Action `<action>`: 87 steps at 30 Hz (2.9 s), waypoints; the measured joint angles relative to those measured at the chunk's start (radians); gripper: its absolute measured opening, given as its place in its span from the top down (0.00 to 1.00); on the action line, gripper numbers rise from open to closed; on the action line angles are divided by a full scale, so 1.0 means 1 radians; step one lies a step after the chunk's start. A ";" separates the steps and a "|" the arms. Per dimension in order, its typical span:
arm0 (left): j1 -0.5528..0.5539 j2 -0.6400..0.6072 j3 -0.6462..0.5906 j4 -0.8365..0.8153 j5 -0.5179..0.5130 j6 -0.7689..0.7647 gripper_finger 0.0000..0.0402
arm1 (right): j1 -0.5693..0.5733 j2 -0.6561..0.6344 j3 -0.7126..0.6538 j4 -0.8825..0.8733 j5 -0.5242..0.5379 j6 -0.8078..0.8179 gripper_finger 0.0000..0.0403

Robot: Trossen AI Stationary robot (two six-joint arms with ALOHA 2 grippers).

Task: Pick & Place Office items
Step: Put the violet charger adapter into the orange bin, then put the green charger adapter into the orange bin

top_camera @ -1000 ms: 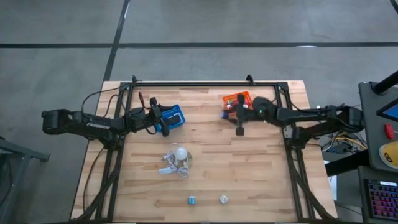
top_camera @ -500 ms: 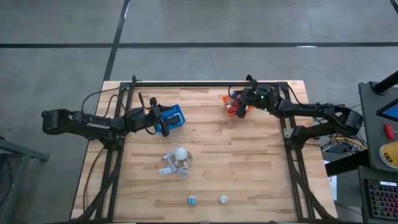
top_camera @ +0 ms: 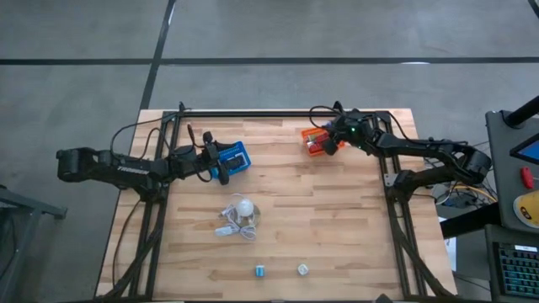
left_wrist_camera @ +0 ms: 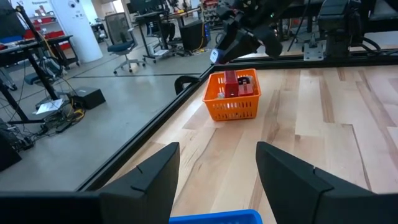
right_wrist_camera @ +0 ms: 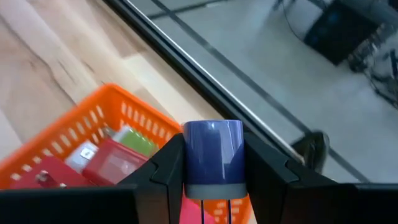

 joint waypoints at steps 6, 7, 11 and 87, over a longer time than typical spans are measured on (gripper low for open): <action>0.000 0.000 0.000 0.000 0.000 0.000 0.46 | -0.001 0.000 0.006 -0.074 0.031 0.043 0.71; 0.000 0.000 0.000 0.000 0.000 0.000 0.46 | -0.001 0.000 0.010 -0.088 0.031 0.048 0.71; 0.000 0.000 0.000 0.000 0.000 0.000 0.46 | -0.001 0.000 0.023 -0.137 0.031 0.067 0.71; 0.001 0.000 -0.007 -0.001 -0.001 0.011 0.46 | 0.818 -0.059 0.076 -0.302 -0.291 0.151 0.43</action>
